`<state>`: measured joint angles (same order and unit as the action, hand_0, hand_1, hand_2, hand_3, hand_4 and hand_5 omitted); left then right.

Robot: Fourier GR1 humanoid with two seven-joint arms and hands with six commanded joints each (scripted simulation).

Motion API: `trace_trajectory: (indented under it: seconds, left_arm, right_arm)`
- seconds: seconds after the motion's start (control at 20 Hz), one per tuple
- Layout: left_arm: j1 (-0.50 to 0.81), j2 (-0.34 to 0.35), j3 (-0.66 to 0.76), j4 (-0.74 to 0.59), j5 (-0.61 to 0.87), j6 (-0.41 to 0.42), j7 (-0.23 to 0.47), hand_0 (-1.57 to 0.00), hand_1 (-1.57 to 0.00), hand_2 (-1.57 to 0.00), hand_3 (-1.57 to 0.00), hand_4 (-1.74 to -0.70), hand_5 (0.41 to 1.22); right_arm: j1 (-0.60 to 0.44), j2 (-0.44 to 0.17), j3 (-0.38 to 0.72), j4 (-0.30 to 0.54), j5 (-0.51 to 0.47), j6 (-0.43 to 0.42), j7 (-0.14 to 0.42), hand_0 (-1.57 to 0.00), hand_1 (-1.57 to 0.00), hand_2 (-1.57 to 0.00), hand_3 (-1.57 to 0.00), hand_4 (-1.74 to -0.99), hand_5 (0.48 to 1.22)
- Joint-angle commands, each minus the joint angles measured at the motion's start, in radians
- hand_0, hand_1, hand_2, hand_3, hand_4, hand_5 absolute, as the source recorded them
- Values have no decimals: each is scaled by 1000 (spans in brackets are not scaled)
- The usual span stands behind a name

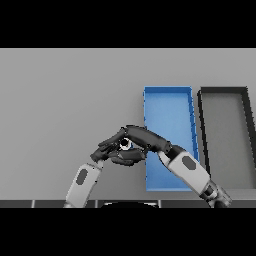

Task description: Pick up the blue pipe and place it into the blue bin.

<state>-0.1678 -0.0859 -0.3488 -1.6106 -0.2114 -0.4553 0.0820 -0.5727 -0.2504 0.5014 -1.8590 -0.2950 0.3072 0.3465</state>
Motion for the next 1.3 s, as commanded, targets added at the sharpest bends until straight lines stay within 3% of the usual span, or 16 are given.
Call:
trace_trajectory:
  seconds: [0.0, 0.15, 0.2, 0.3, 0.45, 0.6, 0.7, 0.85, 1.1, 1.25]
  left_arm:
    - [-2, -1, -5, 4, -12, 7, -1, -63, -58, -56, -50, -955, 538]
    - [0, 9, 1, 20, -22, 13, -6, -32, -29, -28, -25, -928, 484]
    - [-11, 6, 6, 22, -21, 14, 7, -25, -23, -22, -20, -922, 482]
    - [-17, 0, 3, 25, -23, 17, 7, -16, -14, -14, -12, -913, 470]
    - [-3, 6, -4, 13, -25, 12, 11, -8, -7, -7, -6, -907, 450]
    - [-16, 1, 4, 34, -18, 7, 17, -3, -3, -3, -3, -906, 437]
    - [-14, 2, 8, 24, -13, 5, 37, -2, -2, -2, -1, -905, 433]
    - [-10, 16, 6, 25, -25, 2, 36, 0, 0, 0, 0, -892, 428]
    - [-8, 20, 7, 23, -29, 7, 12, 1, 1, 1, 1, -882, 411]
    - [-8, 27, 1, 20, -43, 12, 6, 1, 1, 1, 1, -871, 415]
  right_arm:
    - [-6, 15, -6, 2, -8, -5, 18, -1570, -1570, -1570, -1570, -1741, 1220]
    - [0, 45, -30, -14, -85, -15, 31, -1571, -1571, -1571, -1570, -1741, 1220]
    - [-30, 43, -57, -20, -117, -24, 55, -1571, -1571, -1571, -1570, -1741, 1221]
    - [-82, 59, -99, -32, -199, -66, 159, -1571, -1571, -1571, -1571, -1741, 1221]
    - [-190, 51, -181, -26, -321, -87, 215, -1571, -1571, -1571, -1571, -1741, 1221]
    - [-336, 23, -282, 30, -421, -92, 205, -1571, -1571, -1571, -1571, -1741, 1221]
    - [-417, -14, -354, 92, -384, -142, 169, -1571, -1571, -1571, -1571, -1741, 1221]
    - [-508, -84, -433, 199, -329, -177, 182, -1571, -1571, -1571, -1571, -1741, 1221]
    - [-469, -164, -523, 351, -239, -145, 164, -1571, -1571, -1571, -1571, -1741, 1221]
    - [-371, -195, -574, 362, -238, -127, 178, -1571, -1571, -1571, -1571, -1741, 1221]
